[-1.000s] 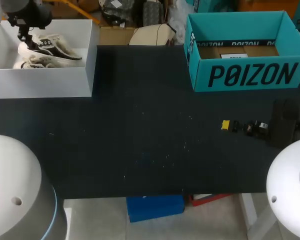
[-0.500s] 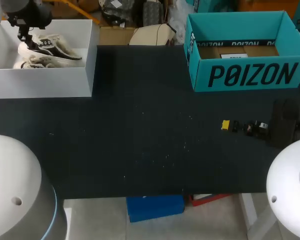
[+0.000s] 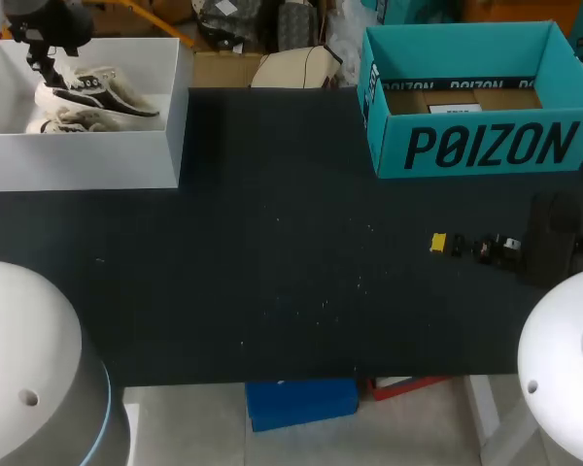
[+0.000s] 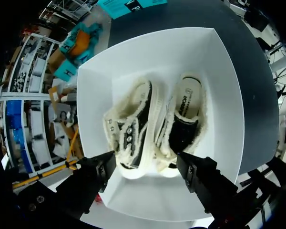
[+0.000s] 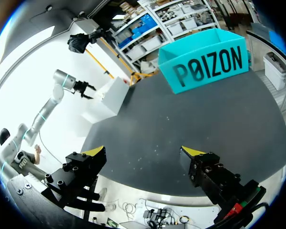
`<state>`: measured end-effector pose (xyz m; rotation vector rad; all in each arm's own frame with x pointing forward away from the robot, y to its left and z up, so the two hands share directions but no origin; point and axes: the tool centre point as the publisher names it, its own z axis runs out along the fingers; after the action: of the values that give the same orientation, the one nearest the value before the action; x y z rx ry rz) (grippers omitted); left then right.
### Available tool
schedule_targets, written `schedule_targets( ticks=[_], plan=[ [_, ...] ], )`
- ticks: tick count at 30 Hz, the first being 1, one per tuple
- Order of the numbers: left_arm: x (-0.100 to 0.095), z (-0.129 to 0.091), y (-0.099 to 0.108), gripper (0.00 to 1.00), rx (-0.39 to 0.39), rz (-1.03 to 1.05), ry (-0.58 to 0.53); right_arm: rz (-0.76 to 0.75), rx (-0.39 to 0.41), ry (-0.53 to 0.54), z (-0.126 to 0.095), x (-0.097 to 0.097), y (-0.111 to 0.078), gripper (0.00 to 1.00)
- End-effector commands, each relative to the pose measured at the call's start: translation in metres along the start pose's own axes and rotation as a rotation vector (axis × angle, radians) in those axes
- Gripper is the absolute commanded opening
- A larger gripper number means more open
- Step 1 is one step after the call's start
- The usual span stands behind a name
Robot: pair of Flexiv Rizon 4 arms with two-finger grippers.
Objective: Take the shoe out of the shoebox, open the shoe tongue, remove and reinsert the insole, then place the shoe into the shoebox
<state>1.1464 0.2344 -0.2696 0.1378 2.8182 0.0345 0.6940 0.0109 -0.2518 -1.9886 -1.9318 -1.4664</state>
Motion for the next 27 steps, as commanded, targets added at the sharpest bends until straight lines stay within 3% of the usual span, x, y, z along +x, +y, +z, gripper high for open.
schedule_targets(
  ticks=[1, 2, 5, 15, 27],
  plan=[
    [-0.019, 0.016, -0.002, 0.44, -0.012, 0.005, 0.051, 0.004, 0.013, 0.003, -0.001, -0.001, 0.002, 1.0],
    [-0.021, 0.018, -0.004, 0.4, -0.023, 0.016, 0.053, 0.004, 0.013, 0.003, -0.001, -0.001, 0.002, 1.0],
    [-0.027, 0.026, -0.009, 0.44, -0.05, 0.059, 0.069, 0.004, 0.013, 0.003, -0.001, -0.001, 0.002, 1.0],
    [-0.046, 0.046, -0.011, 0.42, -0.053, 0.188, 0.122, 0.004, 0.013, 0.003, -0.001, -0.001, 0.002, 1.0],
    [-0.045, 0.068, -0.014, 0.42, -0.07, 0.33, 0.224, 0.004, 0.013, 0.003, -0.001, -0.001, 0.002, 1.0]
  ],
)
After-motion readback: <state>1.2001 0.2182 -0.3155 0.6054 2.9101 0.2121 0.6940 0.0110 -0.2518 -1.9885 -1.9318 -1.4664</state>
